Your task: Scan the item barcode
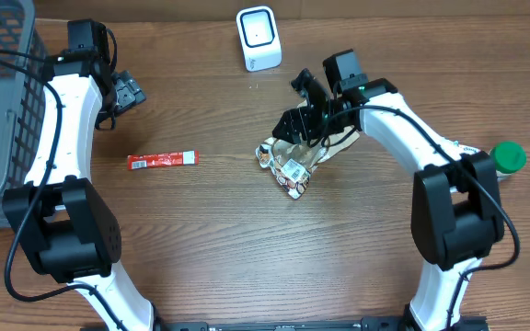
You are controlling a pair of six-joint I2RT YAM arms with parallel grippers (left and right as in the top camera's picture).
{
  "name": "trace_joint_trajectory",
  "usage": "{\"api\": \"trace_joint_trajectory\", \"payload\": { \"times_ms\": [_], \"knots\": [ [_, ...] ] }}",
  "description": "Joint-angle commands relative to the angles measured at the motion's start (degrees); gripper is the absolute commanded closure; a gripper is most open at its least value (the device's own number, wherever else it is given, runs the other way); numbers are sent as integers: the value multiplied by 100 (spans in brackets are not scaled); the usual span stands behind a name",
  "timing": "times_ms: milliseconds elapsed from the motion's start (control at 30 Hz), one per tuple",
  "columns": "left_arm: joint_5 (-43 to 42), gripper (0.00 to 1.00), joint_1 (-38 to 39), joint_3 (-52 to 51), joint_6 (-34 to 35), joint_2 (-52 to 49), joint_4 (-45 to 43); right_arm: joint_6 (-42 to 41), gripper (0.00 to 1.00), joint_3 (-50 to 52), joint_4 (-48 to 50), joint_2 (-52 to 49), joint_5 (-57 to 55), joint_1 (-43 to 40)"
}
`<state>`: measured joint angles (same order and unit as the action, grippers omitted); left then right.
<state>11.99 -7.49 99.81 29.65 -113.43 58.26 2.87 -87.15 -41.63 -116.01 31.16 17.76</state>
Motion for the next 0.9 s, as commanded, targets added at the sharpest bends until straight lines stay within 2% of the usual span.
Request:
{"api": "trace_joint_trajectory", "payload": {
  "times_ms": [0, 133, 500, 700, 867],
  "knots": [
    [-22, 0, 42, 127, 37, 31, -7, 136, 10, -118, -31, 247, -2170, 17],
    [-24, 0, 42, 127, 35, 31, -4, 610, 7, -98, -136, 144, -2872, 15],
    [-24, 0, 42, 127, 37, 31, -4, 907, 6, 125, -20, -92, -2844, 17],
    [-24, 0, 42, 127, 37, 31, -7, 964, 5, 162, -101, -229, -2284, 24],
    [-22, 0, 42, 127, 35, 31, -4, 1134, 5, 164, -289, -319, -2256, 22]
  ]
}}
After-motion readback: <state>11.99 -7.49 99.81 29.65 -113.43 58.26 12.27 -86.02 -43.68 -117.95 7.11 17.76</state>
